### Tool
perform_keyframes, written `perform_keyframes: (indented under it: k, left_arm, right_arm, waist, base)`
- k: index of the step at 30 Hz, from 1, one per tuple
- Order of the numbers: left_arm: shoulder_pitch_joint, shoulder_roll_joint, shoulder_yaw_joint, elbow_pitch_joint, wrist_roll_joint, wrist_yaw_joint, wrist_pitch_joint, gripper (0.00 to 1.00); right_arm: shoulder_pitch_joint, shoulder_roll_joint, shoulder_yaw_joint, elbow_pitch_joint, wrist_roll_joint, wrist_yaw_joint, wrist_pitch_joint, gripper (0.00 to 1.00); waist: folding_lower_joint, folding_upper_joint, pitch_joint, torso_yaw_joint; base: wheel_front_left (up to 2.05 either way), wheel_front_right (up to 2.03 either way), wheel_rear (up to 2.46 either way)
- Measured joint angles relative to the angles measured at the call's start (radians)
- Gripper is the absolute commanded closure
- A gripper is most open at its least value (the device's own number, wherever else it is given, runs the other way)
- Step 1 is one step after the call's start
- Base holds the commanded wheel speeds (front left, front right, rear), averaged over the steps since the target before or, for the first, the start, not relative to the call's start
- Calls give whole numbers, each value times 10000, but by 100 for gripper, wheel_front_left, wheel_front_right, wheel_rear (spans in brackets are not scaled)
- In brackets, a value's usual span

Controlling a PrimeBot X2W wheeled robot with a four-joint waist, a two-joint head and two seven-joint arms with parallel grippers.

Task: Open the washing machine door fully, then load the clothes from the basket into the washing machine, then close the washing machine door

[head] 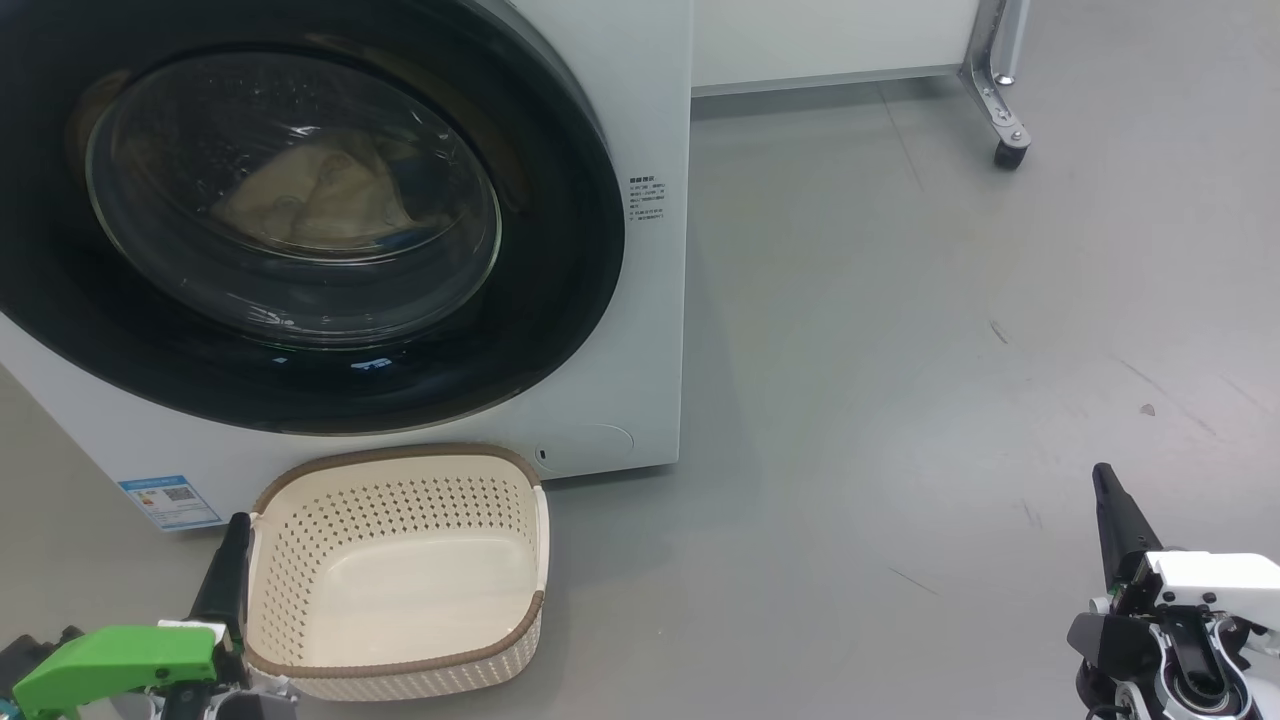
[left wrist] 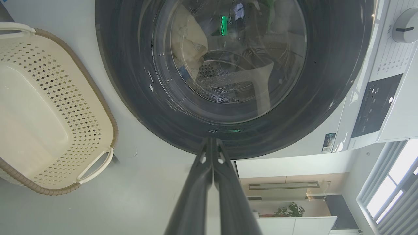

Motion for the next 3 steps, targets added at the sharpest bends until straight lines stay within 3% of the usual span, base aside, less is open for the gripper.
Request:
perform_keyframes:
  k: [3]
  left_arm:
    - [0,0,0,-2,0,0,0,100]
  right_arm:
    - [0,2,-2,4,-2,0,0,100]
  waist:
    - [0,0,0,0]
  base:
    - [0,0,0]
